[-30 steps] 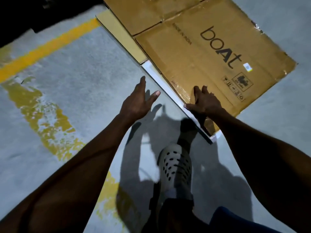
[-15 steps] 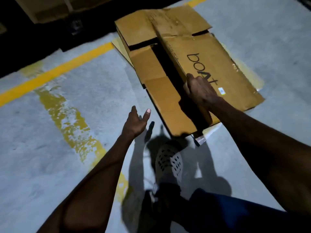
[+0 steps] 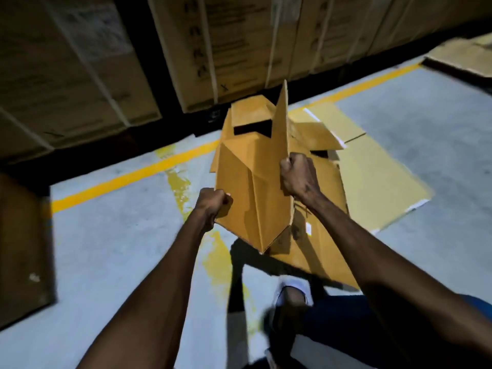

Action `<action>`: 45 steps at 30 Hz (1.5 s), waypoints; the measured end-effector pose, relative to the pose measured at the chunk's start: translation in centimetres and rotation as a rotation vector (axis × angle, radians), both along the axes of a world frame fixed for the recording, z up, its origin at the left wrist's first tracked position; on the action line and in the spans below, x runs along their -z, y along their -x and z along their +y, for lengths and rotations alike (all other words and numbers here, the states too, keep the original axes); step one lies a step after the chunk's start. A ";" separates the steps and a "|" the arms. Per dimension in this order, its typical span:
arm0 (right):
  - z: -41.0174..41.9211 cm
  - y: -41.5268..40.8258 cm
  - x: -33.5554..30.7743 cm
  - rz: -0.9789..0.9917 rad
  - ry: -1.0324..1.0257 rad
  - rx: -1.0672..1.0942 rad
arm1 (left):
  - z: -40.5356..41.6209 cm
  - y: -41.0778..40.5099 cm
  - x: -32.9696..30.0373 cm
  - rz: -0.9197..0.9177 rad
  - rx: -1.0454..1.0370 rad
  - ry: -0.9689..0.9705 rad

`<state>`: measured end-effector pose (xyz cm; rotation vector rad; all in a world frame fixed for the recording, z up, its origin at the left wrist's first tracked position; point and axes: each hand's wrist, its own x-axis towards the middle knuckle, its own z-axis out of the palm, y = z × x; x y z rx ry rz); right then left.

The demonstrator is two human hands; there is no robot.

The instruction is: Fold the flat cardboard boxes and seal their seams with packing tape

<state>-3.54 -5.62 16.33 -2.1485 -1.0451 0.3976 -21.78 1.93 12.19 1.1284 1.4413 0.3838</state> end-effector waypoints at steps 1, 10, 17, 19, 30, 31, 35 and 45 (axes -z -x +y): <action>-0.2 1.1 -0.9 0.023 -0.021 -0.003 | -0.3 1.5 -1.4 0.000 -0.025 -0.014; -4.1 10.8 -9.7 -0.011 -0.062 0.016 | -6.6 12.7 -11.8 -0.044 -0.230 -0.076; -8.6 13.9 -13.3 -0.078 -0.072 -0.009 | -14.2 14.3 -13.8 0.046 -0.285 -0.188; -9.1 14.9 -13.3 -0.089 -0.072 -0.049 | -16.2 15.5 -14.2 0.090 -0.341 -0.211; -4.9 20.0 -12.7 -0.141 -0.090 -0.351 | -20.5 18.8 -15.2 0.118 -0.610 -0.308; -4.3 20.3 -12.7 -0.148 -0.108 -0.362 | -20.5 19.1 -15.1 0.117 -0.645 -0.315; -2.1 21.1 -12.7 -0.172 -0.121 -0.321 | -19.9 19.6 -14.9 0.155 -0.781 -0.395; 0.0 25.6 -10.8 -0.338 0.021 -0.460 | -20.2 20.4 -15.3 0.071 -0.610 -0.095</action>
